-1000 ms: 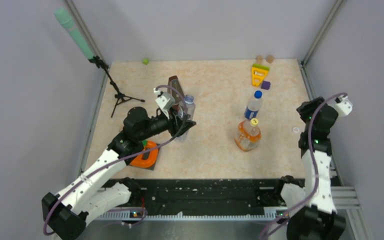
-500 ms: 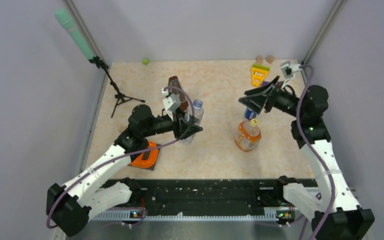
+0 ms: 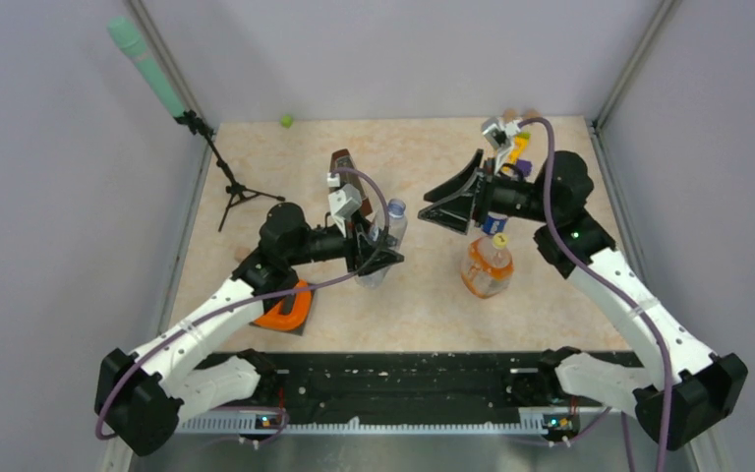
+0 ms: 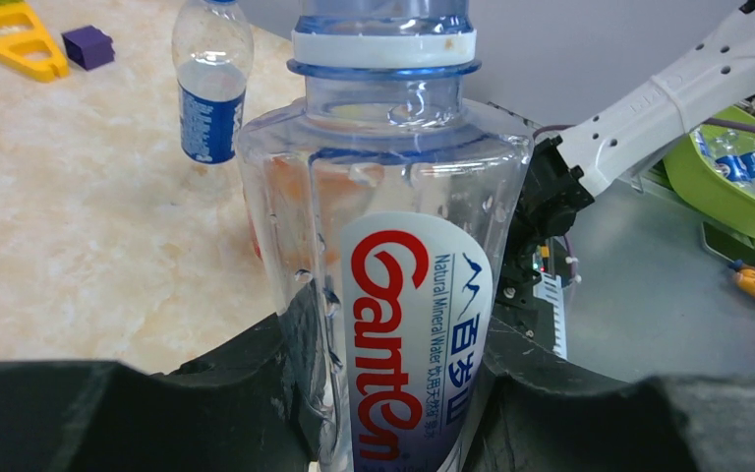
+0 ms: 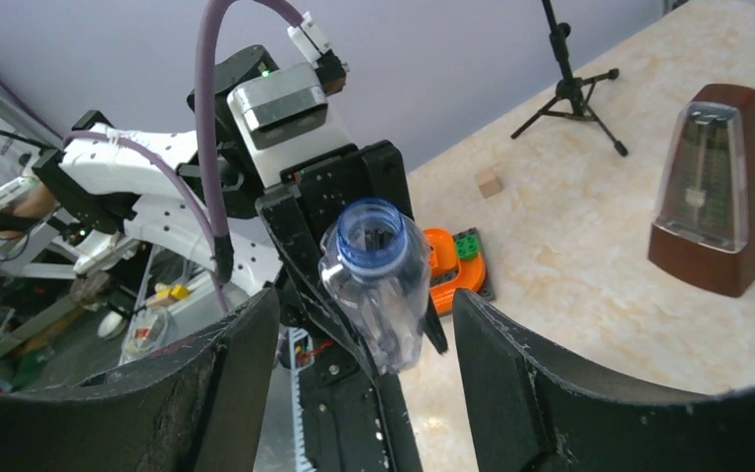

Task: Unscrew the bottle caps
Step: Place the plastic bottle at the corner of the board.

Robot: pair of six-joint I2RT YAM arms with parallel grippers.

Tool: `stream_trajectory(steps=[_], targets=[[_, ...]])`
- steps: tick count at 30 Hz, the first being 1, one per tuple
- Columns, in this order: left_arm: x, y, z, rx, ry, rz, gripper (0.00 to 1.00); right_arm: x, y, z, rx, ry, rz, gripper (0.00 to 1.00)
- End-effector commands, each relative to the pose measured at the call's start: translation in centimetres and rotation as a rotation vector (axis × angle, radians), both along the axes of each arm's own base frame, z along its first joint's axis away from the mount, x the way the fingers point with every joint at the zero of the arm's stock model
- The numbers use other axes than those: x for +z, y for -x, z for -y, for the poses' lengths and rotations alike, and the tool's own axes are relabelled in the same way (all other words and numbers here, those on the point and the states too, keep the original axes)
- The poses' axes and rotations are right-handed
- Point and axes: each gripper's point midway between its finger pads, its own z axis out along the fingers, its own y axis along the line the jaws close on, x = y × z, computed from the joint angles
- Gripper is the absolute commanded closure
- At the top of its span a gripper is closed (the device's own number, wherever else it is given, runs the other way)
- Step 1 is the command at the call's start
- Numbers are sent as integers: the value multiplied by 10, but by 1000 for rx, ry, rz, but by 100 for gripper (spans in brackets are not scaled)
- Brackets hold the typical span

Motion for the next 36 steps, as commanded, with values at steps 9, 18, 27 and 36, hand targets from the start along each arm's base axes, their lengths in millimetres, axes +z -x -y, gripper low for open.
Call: stream_trajectory(steps=[9,18,27,36], targets=[[24,10,6,-64,48,47,90,11,-1,-47,42,0,27,40],[21,7,4,-39,32,57,90,0,6,-57,114,15,21,52],[21,4,5,-33,26,61,90,1,12,-60,161,15,32,74],[17,-2,3,8,-3,35,70,2,11,-57,139,28,66,100]])
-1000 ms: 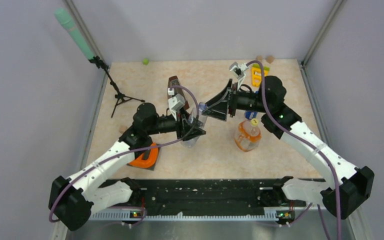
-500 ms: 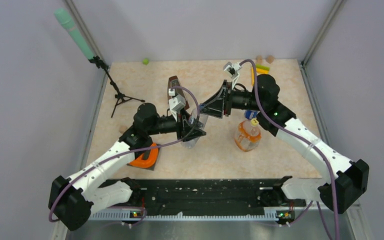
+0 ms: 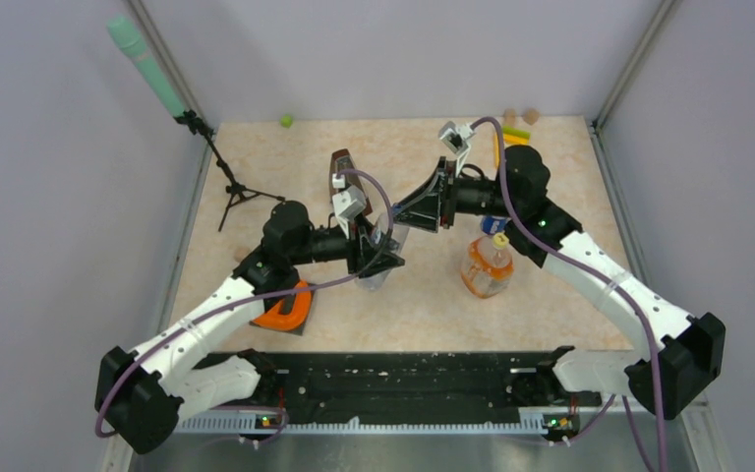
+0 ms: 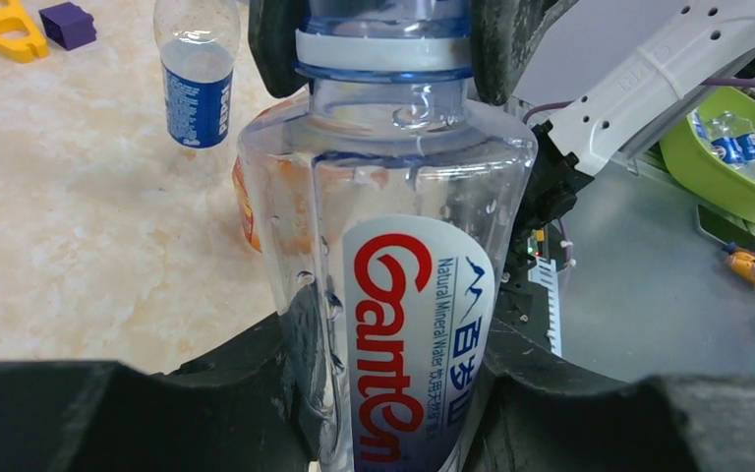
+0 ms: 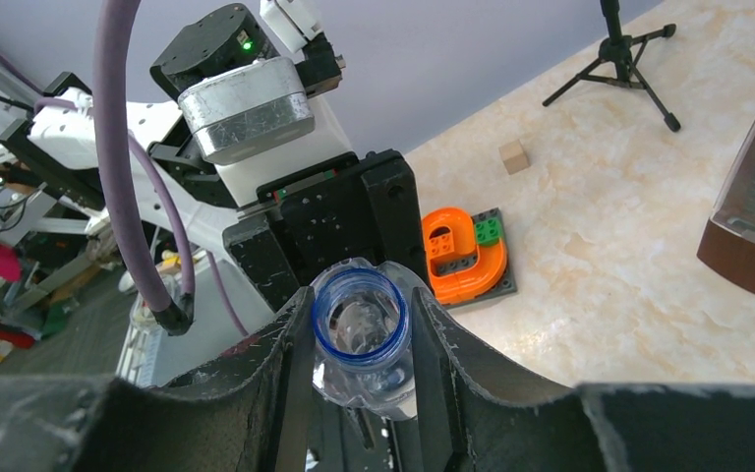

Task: Unscrew the bottle caps
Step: Place the plastic bottle at the corner of the board.

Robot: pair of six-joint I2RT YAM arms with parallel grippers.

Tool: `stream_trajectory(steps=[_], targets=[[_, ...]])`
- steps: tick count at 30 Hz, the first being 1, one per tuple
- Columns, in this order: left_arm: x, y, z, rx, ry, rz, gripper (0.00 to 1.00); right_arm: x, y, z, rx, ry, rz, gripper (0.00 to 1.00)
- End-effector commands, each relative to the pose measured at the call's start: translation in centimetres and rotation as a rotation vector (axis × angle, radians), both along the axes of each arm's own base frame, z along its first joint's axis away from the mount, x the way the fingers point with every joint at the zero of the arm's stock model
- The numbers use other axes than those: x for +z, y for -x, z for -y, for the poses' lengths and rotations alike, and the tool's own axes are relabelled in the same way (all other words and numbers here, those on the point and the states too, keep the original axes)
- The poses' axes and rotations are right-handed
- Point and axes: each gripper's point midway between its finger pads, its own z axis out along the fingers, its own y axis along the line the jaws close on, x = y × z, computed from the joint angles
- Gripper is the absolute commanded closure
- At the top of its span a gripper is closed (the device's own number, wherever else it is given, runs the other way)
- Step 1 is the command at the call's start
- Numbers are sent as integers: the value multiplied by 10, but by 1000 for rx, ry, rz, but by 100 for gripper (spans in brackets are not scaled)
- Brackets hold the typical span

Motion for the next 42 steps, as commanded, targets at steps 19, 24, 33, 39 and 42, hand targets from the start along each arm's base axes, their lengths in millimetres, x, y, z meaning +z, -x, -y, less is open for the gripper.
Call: stream_trajectory(steps=[19,24,33,39,42], targets=[[30,-47,-52,477,50,139,6,19,-40,39,-389,86,160,100],[42,-46,-74,590,150,159,5,35,-41,58,-495,37,212,100],[36,-49,-76,615,142,134,2,77,-52,134,-879,35,326,100],[32,-48,-68,577,138,120,2,109,-64,214,-1266,173,400,100],[32,-49,-67,574,139,117,2,124,-65,237,-1379,214,422,100]])
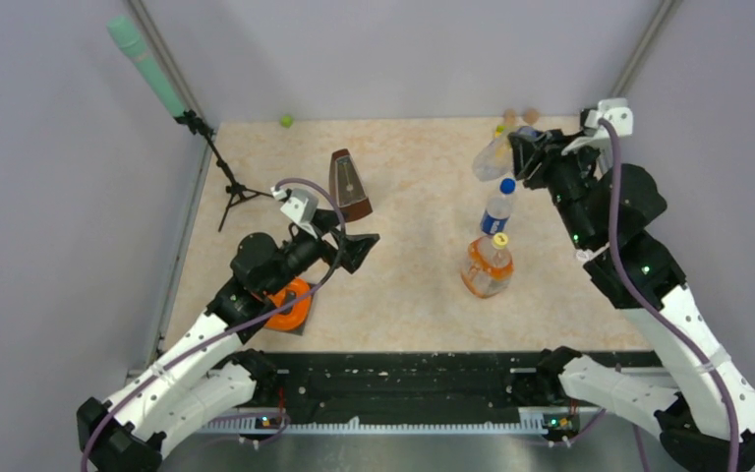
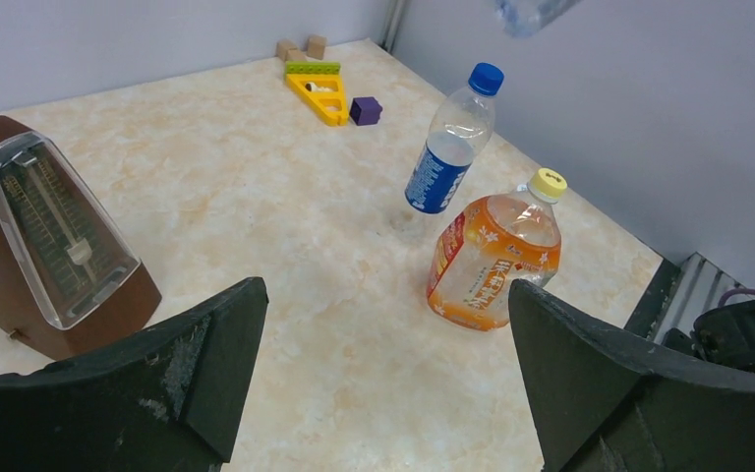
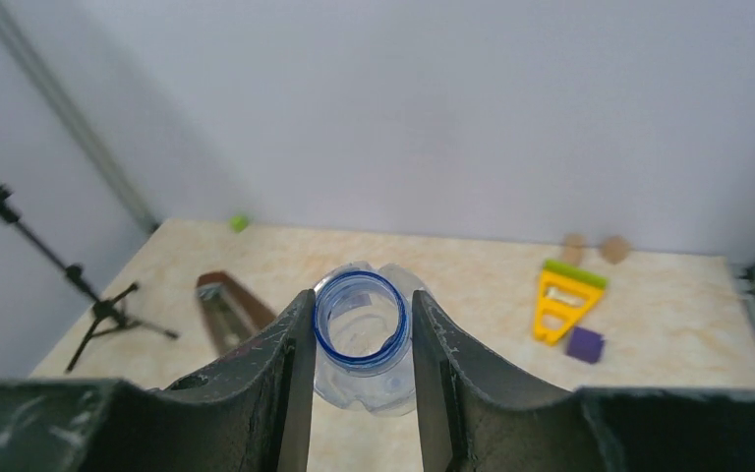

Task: Unscrew the bottle caps
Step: Place the plastic bottle at the corner of the board.

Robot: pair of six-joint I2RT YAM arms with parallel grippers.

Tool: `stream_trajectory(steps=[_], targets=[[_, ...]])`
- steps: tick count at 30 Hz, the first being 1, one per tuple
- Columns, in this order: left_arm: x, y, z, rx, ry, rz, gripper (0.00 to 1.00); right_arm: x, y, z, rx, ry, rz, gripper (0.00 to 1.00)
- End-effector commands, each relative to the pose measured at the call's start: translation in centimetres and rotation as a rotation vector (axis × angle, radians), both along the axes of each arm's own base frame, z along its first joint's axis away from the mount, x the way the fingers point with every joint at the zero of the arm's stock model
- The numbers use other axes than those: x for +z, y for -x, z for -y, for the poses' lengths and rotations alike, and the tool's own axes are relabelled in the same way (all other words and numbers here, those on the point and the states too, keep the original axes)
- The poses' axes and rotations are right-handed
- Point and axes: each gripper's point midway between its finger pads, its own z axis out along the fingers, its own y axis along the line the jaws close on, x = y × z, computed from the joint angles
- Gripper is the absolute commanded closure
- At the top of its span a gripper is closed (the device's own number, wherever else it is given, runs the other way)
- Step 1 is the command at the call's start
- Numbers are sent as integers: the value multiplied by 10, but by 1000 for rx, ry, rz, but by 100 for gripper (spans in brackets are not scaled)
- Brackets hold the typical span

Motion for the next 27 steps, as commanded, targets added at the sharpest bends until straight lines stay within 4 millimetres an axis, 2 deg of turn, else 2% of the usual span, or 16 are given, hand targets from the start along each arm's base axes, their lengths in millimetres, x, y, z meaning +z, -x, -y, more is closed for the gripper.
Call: stream_trajectory(steps=[1,4,6,8,10,14,18,23,25,27], targets=[[12,0,4,-17,40,33,2,33,1,63,-310,75,51,100],[13,0,5,-22,39,32,2,41,0,87,-443,109,60,100],[15,2,6,-30,47,33,2,29,-11,107,-563,160,-19,100],[18,5,6,-43,60,47,2,14,-27,125,-601,109,-118,100],[18,5,6,-43,70,54,2,-14,-42,144,-604,51,-204,100],[17,7,7,-54,60,46,2,-49,-48,188,-725,-18,-230,100],[15,10,8,-70,47,49,2,-83,-66,207,-780,-1,-259,100],[16,10,4,-54,41,62,2,-150,-89,239,-863,-5,-341,100],[17,10,4,-55,29,62,2,-167,-96,255,-881,-52,-396,100],[18,11,4,-59,18,59,2,-175,-107,261,-851,-64,-367,100]])
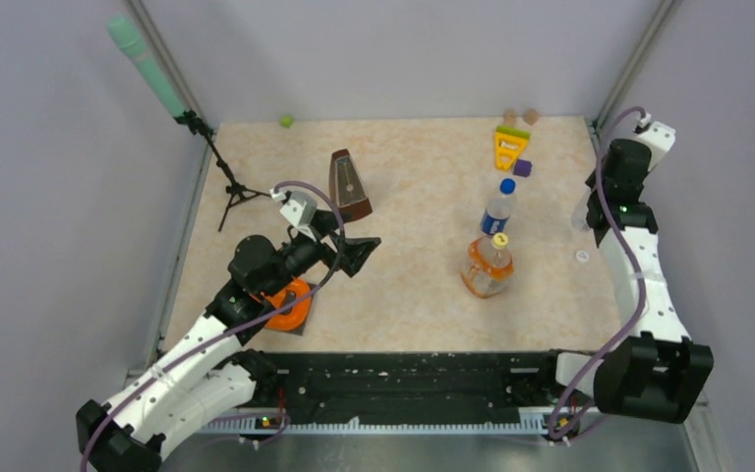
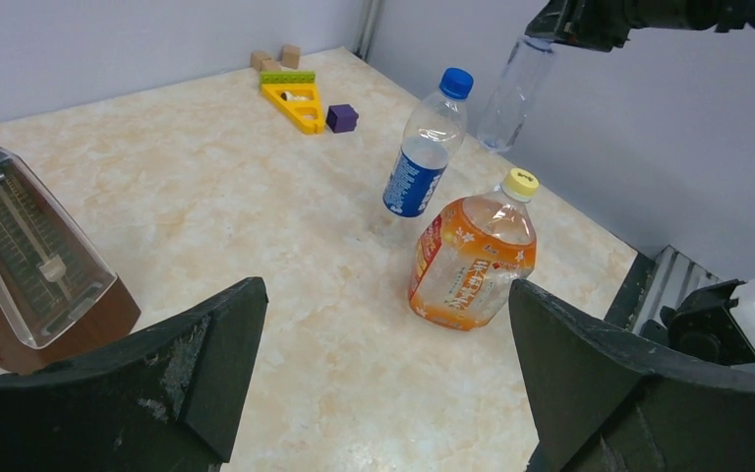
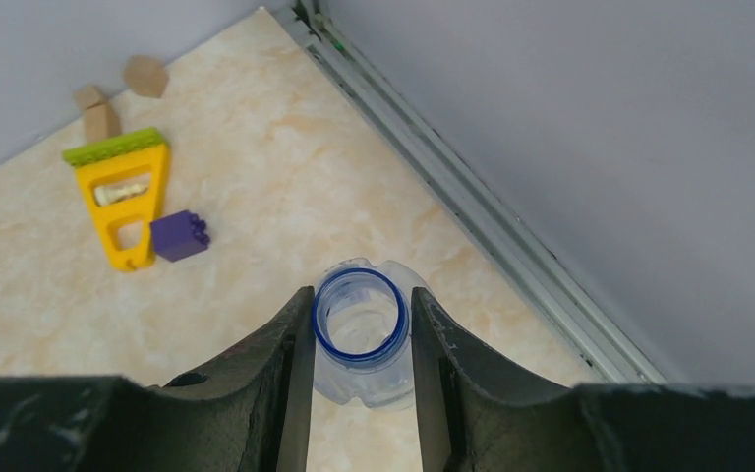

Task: Unscrew the bottle caps
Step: Place the plastic bottle at the corner of the board.

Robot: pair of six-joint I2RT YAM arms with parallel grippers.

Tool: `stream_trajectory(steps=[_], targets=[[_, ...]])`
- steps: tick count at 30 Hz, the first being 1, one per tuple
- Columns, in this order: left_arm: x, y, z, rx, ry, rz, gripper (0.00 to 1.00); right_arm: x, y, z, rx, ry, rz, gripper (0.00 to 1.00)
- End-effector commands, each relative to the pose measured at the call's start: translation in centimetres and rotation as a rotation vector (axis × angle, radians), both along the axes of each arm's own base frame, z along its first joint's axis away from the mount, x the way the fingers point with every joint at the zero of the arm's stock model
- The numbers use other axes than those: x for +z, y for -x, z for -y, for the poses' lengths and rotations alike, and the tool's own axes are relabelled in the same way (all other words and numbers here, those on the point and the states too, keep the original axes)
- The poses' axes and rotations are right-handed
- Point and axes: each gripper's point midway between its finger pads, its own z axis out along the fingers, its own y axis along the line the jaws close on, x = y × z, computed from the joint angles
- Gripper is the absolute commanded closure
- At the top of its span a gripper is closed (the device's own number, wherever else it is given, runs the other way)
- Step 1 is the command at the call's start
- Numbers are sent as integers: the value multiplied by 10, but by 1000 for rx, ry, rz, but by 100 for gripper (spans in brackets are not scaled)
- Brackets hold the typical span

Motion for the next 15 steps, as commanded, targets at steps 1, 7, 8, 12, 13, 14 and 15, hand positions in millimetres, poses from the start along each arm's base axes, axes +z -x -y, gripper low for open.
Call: stream_trajectory(steps=[1,7,8,12,13,14,15], targets=[[13,3,-1,-7,-4,41,2,2,-27,20,7,-47,147,100],[11,2,3,-18,29,26,2,-17,-54,31,36,6,227,100],[10,3,4,-26,26,21,2,-23,-58,33,33,9,219,100],[10,3,5,-30,21,19,2,-40,-70,31,74,10,261,100],[11,3,4,-29,19,21,2,-44,-73,31,82,1,254,100],[11,3,4,-28,17,20,2,-48,-76,31,90,-10,247,100],[11,3,3,-26,16,15,2,-55,-79,32,102,-28,231,100]])
